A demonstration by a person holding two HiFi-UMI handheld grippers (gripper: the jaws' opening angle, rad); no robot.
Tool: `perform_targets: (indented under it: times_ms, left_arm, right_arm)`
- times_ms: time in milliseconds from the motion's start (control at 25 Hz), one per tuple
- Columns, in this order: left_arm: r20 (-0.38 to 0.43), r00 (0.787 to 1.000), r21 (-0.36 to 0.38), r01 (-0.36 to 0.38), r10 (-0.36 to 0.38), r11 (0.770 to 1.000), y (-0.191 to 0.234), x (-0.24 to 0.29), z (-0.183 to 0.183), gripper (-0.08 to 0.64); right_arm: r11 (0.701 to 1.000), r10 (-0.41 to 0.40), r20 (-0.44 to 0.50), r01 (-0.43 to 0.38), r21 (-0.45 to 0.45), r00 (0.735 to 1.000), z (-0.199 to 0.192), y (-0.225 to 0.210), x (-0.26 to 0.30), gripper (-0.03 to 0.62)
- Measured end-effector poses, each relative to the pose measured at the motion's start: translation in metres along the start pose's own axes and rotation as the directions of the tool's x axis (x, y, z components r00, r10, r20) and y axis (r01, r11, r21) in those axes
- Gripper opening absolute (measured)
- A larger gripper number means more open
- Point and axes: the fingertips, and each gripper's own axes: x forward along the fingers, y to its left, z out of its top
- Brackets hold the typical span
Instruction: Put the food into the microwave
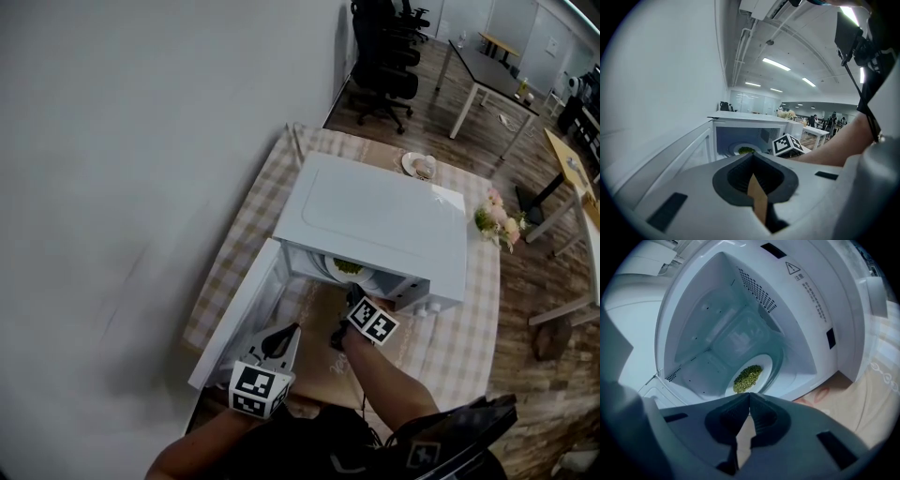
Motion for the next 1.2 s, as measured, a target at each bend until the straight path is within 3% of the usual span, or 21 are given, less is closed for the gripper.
perform_targets:
  times_ms: [760,1200]
  left_arm:
    - [0.02,0.999,-0.006,-0.025,0.025,1.0,0.002,-0.012,0.005,0.008]
    - [0.062,0.997,0.014,0.043,-0.043,0.999,-0.013,-0.027,0.01,0.008]
  right_arm:
    - [0.993,0.054,-0.026,-0.057,-0.108,0.998,0.011,0.01,0.013,0.009]
    - [0.926,0.162,-0.032,-0.163,-0.341,0.986,0.011,0.037,-0.051,0.009]
